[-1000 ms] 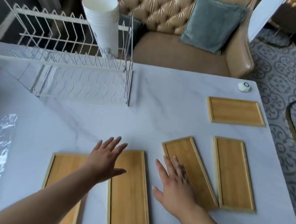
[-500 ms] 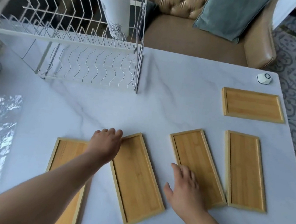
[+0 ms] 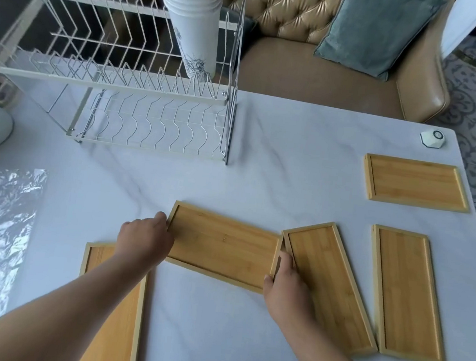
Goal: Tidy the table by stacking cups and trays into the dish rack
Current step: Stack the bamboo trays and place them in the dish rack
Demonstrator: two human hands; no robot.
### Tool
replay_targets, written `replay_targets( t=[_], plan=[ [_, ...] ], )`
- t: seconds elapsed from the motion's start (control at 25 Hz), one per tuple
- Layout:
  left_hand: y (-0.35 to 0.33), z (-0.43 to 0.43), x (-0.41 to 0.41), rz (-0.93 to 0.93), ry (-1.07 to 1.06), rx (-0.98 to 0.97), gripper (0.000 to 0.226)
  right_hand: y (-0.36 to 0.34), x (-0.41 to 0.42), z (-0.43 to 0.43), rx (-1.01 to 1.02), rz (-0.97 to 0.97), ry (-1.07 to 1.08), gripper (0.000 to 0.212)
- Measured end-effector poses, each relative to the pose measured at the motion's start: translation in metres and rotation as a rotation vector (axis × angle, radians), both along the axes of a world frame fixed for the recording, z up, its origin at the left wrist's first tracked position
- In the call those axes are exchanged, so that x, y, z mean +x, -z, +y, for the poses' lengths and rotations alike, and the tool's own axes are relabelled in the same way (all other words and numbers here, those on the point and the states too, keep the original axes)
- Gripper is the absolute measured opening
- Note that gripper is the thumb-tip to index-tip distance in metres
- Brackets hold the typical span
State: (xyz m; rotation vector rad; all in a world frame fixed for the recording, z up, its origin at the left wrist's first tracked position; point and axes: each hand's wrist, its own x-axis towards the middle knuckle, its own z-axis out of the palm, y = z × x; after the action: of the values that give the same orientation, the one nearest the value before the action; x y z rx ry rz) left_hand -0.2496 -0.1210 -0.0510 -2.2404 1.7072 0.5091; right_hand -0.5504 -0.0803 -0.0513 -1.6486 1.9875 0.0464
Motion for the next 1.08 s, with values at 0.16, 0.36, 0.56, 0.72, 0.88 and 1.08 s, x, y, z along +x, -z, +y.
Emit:
replay_targets(
  t=[0.16,0.36,0.56,0.72,0.88,1.08],
  plan=[
    [0.006,0.005,0.014,0.036,-0.085,-0.04,0.017,0.008,0.015,-0.037,-0.049,-0.027,0.092,0.024],
    [0.012,0.011,0.024,0.069,-0.055,-0.092,0.023,0.015,0.019,-0.055,-0.057,-0.004,0.081,0.009],
    [0.001,0.021,0.044,0.17,-0.066,-0.194,0.032,-0.001,0.028,-0.049,-0.197,0.039,0.008,0.024],
    [-0.002,0.054,0.095,0.217,-0.093,-0.14,0.056,-0.013,0.059,-0.022,-0.152,-0.048,-0.215,0.006],
    [0.002,0.087,0.141,0.219,-0.099,-0.095,0.037,-0.007,0.104,0.011,-0.009,-0.127,-0.414,0.011],
    [0.004,0.101,0.182,0.173,-0.285,-0.164,0.017,0.003,0.149,0.035,0.106,-0.1,-0.552,0.024]
  ],
)
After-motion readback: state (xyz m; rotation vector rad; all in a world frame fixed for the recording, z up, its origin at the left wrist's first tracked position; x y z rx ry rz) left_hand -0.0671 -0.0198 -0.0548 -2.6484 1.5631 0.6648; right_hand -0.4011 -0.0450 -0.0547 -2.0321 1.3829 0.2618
